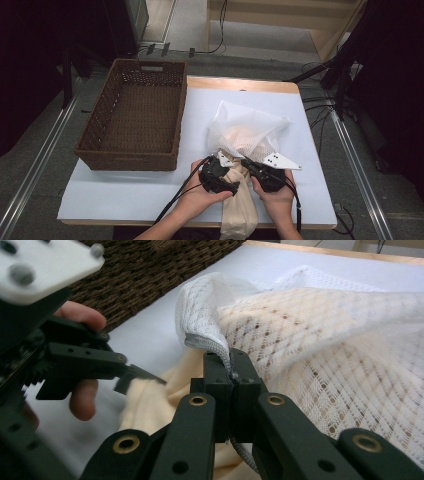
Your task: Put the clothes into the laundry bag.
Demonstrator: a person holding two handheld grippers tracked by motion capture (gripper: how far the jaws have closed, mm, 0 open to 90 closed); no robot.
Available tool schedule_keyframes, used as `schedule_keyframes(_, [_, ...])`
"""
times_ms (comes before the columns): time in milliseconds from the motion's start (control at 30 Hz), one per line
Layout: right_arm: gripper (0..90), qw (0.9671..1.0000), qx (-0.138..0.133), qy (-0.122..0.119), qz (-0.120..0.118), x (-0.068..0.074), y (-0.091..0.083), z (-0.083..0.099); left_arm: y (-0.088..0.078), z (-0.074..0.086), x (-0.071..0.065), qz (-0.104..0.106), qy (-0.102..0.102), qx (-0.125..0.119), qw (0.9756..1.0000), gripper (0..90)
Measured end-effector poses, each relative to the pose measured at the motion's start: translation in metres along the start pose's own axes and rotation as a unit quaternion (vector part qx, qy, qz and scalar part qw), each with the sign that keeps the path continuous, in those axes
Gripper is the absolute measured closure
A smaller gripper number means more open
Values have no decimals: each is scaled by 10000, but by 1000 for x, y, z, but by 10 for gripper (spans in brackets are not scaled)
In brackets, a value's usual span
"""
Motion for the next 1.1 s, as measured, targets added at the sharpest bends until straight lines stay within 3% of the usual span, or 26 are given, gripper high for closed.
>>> schedule_keyframes(67, [900,10000,0,-28,-36,1,0,0,-2,-2,-1,88,-7,-30,10000,524])
schedule_keyframes(133, [900,10000,-29,-19,-47,2,-1,-1,-9,-5,-2,458,-66,-59,9989,641])
schedule_keyframes(200, [900,10000,-49,-12,-54,3,-3,-2,-16,-10,-1,869,-263,-275,9955,666])
schedule_keyframes(233, [900,9999,-78,-10,-63,3,-4,-3,-20,-14,-1,941,-319,-406,9942,673])
schedule_keyframes(300, [900,9999,-131,-10,-50,3,-7,-6,-29,-22,0,994,-339,-637,9924,682])
schedule_keyframes(367, [900,9997,-245,28,-50,3,-11,-10,-37,-31,1,1073,-392,-932,9891,684])
schedule_keyframes(467, [900,9992,-386,81,-8,1,-15,-15,-38,-38,7,923,-498,-1283,9862,683])
schedule_keyframes(500, [900,9992,-391,93,-9,1,-16,-16,-37,-38,9,917,-522,-1299,9859,679])
schedule_keyframes(533, [900,9992,-384,90,-1,0,-16,-16,-30,-38,13,820,-554,-1256,9871,676])
schedule_keyframes(600, [900,9996,-279,43,3,0,-13,-12,-13,-31,22,668,-557,-868,9924,646])
schedule_keyframes(633, [900,9997,-238,36,-1,0,-12,-10,3,-22,26,800,-646,-360,9941,611])
schedule_keyframes(667, [900,9998,-176,36,-23,1,-10,-7,9,-19,25,901,-520,-434,9936,566])
schedule_keyframes(733, [900,9999,-117,-17,-33,2,-8,-5,5,-17,23,821,-356,-414,9951,526])
schedule_keyframes(833, [900,9999,-116,-43,11,1,-7,-5,-7,-18,19,906,-334,-568,9937,390])
schedule_keyframes(933, [900,9999,-120,-6,43,-2,-7,-6,-19,-15,10,931,-275,-736,9925,319])
schedule_keyframes(1033, [900,9999,-135,23,54,-3,-7,-6,-18,-6,-4,941,-179,-634,9934,275])
schedule_keyframes(1100, [900,9999,-106,10,49,-2,-7,-6,-14,-1,-14,780,32,-560,9954,250])
Point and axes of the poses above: each handheld gripper's, and its own axes: y roughly forward along the jaws, z roughly out of its underside, x roughly to its left, the point moved 6 cm from there along y, roughly forward along the jaws, and after that the axes turned 13 degrees about z, right-handed, at the moved point
